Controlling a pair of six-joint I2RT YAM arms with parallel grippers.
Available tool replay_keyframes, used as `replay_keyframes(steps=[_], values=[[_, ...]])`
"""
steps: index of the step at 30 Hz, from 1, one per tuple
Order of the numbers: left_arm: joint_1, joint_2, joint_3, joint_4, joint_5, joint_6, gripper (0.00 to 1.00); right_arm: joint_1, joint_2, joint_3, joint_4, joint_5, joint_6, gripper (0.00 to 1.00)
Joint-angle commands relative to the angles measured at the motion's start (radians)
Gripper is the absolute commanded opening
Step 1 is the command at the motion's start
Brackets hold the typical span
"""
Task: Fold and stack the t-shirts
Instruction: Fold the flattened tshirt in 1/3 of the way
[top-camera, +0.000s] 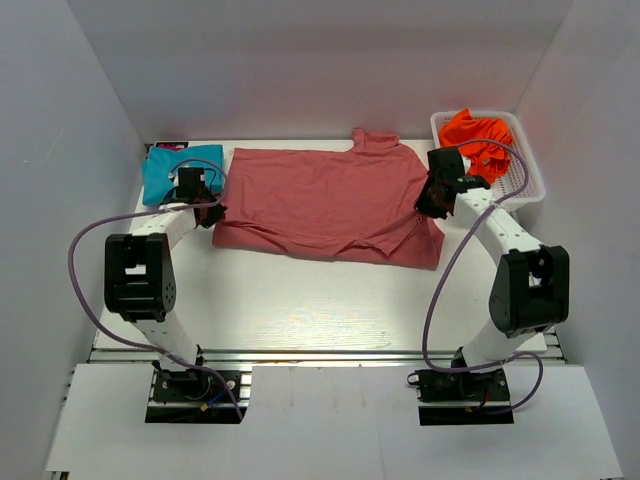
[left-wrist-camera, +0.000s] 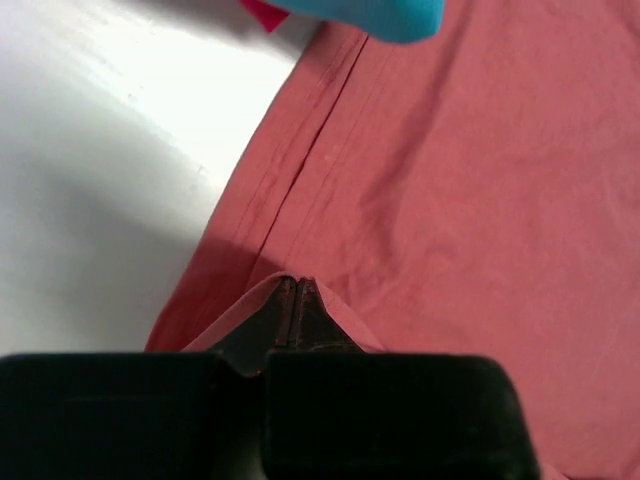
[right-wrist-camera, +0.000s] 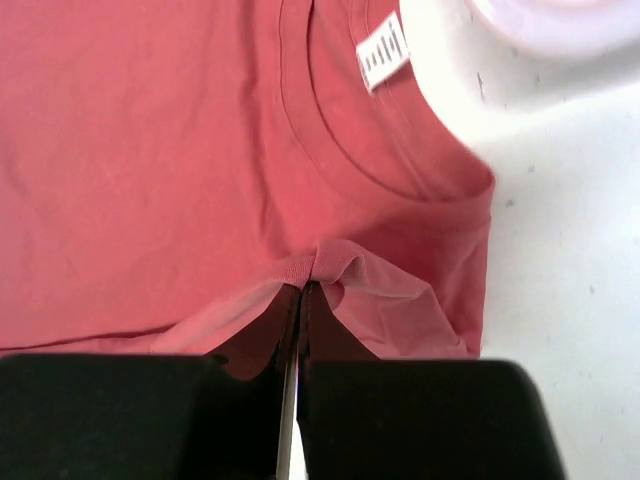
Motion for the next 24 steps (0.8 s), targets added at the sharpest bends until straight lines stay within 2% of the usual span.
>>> replay_keyframes(steps=[1,6,15,19,24], values=[[0.011,0.028,0.072,0.036,0.026,0.026,0.0,-0.026,0.047,0.083,0.055,-0.021,-0.052,0.0],[0.011,0.058,0.104,0.056,0.002,0.026,0.0,-0.046,0.152,0.189,0.056,-0.081,-0.107,0.0],[0.011,0.155,0.178,0.035,-0.055,0.035,0.0,-0.081,0.276,0.332,0.046,-0.064,-0.16,0.0],[0.011,0.178,0.218,0.018,-0.119,0.035,0.0,-0.094,0.336,0.38,0.048,-0.09,-0.183,0.0],[0.011,0.232,0.254,0.032,-0.13,0.035,0.0,-0.109,0.439,0.459,0.059,-0.112,-0.215,0.0]])
